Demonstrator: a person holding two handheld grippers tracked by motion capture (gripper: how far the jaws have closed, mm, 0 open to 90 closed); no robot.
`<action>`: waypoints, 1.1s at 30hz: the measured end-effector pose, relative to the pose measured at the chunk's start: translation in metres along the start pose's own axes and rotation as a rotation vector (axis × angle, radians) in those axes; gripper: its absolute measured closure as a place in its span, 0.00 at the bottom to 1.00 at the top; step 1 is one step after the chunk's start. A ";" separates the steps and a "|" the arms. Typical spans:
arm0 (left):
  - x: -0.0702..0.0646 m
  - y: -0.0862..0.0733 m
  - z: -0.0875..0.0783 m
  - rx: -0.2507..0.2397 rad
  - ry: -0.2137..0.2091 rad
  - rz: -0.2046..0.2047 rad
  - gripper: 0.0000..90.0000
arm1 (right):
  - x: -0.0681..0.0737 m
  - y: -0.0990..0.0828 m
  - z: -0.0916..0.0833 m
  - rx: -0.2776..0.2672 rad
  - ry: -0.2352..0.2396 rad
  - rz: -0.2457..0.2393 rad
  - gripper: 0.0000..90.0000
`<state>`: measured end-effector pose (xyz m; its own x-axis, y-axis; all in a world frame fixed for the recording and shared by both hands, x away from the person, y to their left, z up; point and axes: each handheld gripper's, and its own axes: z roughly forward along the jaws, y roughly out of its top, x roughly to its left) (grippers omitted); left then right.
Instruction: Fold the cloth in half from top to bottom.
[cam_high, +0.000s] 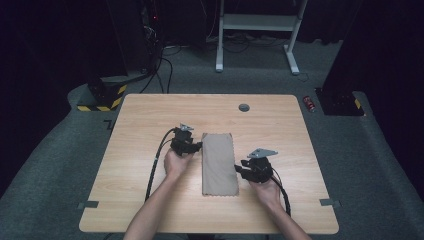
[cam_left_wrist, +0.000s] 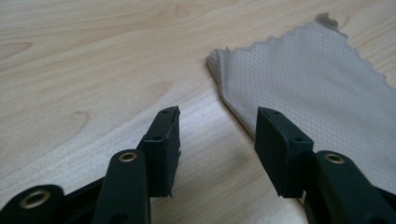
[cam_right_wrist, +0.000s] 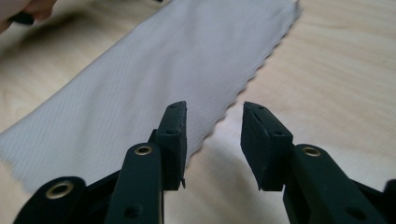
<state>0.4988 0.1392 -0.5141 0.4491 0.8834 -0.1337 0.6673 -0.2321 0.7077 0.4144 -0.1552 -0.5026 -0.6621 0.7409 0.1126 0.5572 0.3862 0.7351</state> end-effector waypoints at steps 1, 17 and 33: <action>0.001 0.001 0.000 -0.003 0.001 -0.003 0.56 | -0.003 0.003 0.003 -0.005 -0.003 0.003 0.69; 0.014 0.014 0.007 -0.020 0.020 -0.072 0.57 | -0.042 0.057 0.051 -0.001 -0.077 0.104 0.79; 0.004 0.019 0.020 0.014 -0.016 -0.025 0.54 | -0.049 0.091 0.090 0.042 -0.154 0.098 0.74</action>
<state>0.5255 0.1298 -0.5150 0.4411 0.8826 -0.1625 0.6871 -0.2156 0.6938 0.5423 -0.1072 -0.5015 -0.5208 0.8502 0.0766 0.6382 0.3282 0.6964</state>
